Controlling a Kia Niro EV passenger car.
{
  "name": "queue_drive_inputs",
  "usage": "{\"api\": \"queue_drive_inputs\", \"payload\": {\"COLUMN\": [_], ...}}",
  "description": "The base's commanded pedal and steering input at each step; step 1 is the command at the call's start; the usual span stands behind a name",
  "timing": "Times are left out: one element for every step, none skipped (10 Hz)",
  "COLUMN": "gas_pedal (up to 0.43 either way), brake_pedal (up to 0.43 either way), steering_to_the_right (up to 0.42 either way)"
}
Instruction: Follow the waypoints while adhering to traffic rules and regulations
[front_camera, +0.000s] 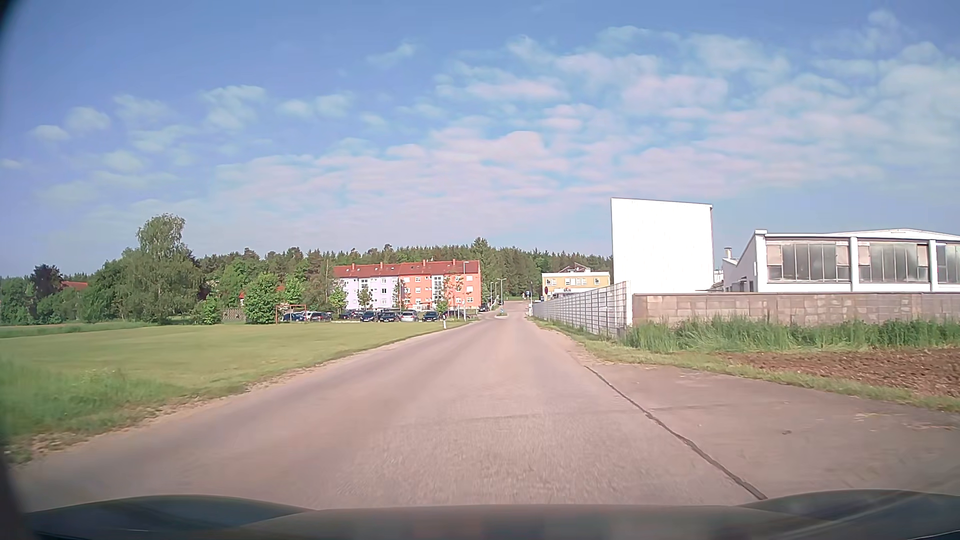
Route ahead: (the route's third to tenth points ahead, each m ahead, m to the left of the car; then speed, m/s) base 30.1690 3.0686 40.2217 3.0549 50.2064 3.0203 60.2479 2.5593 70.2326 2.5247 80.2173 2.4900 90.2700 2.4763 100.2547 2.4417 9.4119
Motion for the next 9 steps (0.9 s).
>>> {"api": "queue_drive_inputs", "payload": {"gas_pedal": [0.0, 0.0, 0.0, 0.0, 0.0, 0.0, 0.0, 0.0, 0.02], "brake_pedal": [0.0, 0.0, 0.0, 0.0, 0.0, 0.0, 0.0, 0.0, 0.0], "steering_to_the_right": [-0.003, -0.003, -0.003, -0.003, -0.003, -0.003, -0.003, -0.002, -0.002]}}
